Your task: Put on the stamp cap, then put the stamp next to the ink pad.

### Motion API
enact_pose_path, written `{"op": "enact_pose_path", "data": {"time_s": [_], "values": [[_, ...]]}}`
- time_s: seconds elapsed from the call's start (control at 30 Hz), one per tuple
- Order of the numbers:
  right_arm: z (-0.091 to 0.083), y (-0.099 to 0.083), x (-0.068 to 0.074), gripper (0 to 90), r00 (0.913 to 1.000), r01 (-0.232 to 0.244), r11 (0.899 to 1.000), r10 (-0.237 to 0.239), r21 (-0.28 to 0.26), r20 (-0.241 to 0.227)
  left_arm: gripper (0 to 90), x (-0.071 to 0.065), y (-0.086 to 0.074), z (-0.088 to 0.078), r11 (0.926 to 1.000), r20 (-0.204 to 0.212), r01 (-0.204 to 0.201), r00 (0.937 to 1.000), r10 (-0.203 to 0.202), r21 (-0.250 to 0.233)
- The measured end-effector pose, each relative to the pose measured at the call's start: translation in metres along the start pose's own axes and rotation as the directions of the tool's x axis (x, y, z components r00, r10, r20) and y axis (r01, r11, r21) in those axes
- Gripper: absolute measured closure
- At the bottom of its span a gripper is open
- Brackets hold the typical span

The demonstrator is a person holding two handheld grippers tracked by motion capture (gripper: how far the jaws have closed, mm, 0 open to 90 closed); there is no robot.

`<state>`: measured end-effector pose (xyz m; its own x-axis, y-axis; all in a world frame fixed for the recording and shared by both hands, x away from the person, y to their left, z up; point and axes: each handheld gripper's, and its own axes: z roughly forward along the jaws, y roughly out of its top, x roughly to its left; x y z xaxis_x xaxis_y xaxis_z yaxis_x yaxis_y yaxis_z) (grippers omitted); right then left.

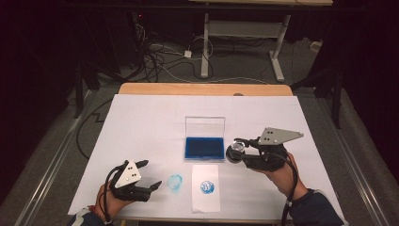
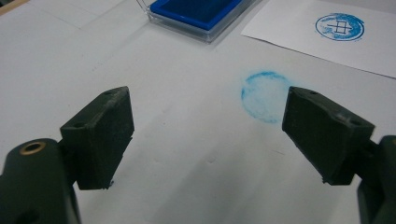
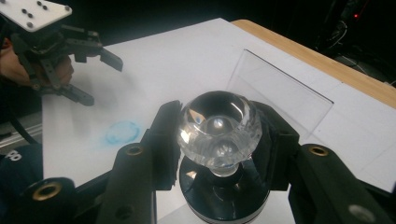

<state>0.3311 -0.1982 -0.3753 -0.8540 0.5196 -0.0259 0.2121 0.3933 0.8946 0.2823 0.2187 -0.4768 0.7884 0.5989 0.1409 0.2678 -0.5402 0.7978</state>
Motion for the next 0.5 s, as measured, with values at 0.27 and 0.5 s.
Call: {"op": "enact_pose_path", "data": {"time_s": [0.27, 0.5], "values": [[0.001, -0.003, -0.004, 57.0, 0.9998, -0.004, 1.000, 0.004, 0.011, 0.020, 15.8, -0.002, 0.000, 0.001, 1.0000, 0.009, -0.004, 0.9999, 0.004, -0.003], [0.005, -0.003, -0.011, 57.0, 0.9994, -0.007, 1.000, 0.006, 0.018, 0.033, 15.9, -0.002, 0.001, 0.003, 1.0000, 0.013, -0.009, 0.9999, 0.009, 0.002]]}}
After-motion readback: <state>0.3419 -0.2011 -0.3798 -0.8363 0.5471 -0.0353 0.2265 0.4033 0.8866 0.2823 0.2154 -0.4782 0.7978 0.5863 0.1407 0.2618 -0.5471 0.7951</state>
